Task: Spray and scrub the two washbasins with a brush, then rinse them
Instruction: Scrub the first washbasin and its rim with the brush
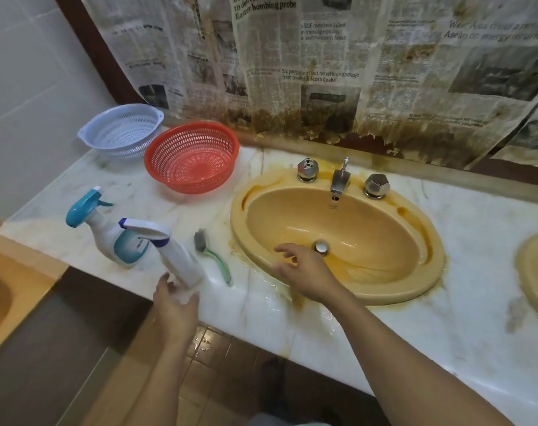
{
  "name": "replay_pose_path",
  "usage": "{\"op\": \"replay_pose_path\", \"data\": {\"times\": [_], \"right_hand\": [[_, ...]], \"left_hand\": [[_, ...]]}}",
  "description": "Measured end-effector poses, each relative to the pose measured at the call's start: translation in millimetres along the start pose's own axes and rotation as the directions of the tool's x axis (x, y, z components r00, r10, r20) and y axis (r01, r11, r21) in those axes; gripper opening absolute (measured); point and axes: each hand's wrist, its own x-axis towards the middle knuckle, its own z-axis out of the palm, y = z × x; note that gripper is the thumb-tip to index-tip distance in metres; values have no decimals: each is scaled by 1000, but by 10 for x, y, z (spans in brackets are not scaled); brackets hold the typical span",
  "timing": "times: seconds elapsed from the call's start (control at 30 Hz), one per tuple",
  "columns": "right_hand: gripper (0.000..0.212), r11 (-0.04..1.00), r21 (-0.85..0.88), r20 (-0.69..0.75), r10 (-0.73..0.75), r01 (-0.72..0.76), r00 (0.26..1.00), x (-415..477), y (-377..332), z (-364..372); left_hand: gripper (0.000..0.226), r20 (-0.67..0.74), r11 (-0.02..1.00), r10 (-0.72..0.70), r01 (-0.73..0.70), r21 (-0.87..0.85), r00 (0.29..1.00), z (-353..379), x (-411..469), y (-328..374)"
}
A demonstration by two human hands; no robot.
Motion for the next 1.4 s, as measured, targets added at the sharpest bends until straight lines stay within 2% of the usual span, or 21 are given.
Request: {"op": "replay_pose_path", "data": {"times": [0.07, 0.13, 0.33, 0.5, 0.67, 0.83, 0.93, 1.0, 1.17, 1.27, 1.4], "right_hand": [[39, 997, -80, 57, -19, 24, 998, 85, -122, 271], [40, 985, -164, 97, -43, 59, 994, 164, -246, 535], [41, 931, -361, 108, -6, 45, 994, 434, -588, 1148], [22, 912, -404, 60, 98, -66, 993, 536, -711, 1256], [26, 963, -230, -17, 138, -138, 990, 578, -685, 896], [18, 943, -282, -60, 164, -175, 985, 587, -368, 127], [29, 934, -264, -86, 225, -240, 970, 552, 9, -287], [31, 933, -254, -76, 243, -255, 967, 473, 282, -524], [34, 880, -389, -47, 277, -273, 960, 261, 913, -933], [31, 776, -566, 29, 354, -277, 935, 270, 1142, -1056], [35, 682, -694, 148, 447, -230, 882, 417, 1325, -1093]], "left_hand": [[58, -38, 993, 52, -47, 107, 998, 61, -122, -101], [46, -14, 985, 82, -79, 151, 997, 98, -195, -175], [43, 75, 962, 170, -182, 205, 983, 42, -165, -285], [38, 109, 954, 231, -247, 170, 967, -21, -206, -241], [33, 188, 929, 320, -347, 132, 929, 73, -175, -179], [36, 292, 916, 328, -377, 133, 899, 358, -57, 80], [43, 361, 907, 292, -376, 189, 886, 535, 139, 180], [50, 407, 864, 308, -433, 259, 860, 643, 322, 174], [57, 467, 692, 336, -550, 467, 818, 900, 648, 122], [64, 432, 586, 396, -586, 560, 810, 980, 604, 73], [67, 396, 553, 401, -563, 615, 826, 1022, 586, 84]]}}
